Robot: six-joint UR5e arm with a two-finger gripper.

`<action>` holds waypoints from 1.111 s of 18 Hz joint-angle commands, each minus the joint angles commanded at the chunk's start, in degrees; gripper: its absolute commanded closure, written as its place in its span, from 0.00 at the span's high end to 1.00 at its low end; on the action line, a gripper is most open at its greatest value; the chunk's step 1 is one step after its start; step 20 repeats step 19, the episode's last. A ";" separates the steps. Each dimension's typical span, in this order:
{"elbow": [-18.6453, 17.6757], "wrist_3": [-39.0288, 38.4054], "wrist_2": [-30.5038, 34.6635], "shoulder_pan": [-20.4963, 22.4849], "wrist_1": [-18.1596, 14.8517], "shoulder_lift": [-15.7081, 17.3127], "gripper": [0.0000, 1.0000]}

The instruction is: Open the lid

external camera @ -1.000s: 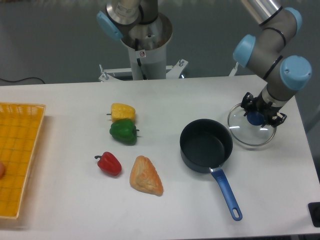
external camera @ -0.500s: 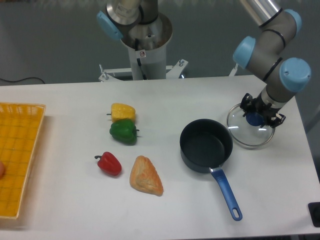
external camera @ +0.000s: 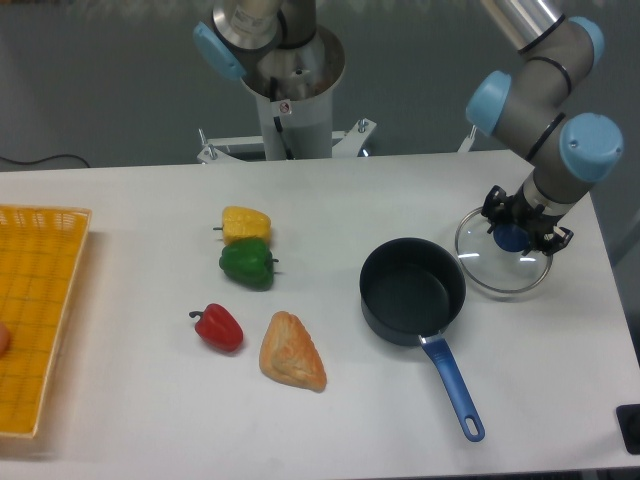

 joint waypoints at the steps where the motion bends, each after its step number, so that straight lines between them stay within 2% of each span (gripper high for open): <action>1: 0.26 0.00 -0.09 -0.09 0.00 0.35 0.37; 20: 0.97 -0.09 -0.09 -0.26 0.00 1.23 0.37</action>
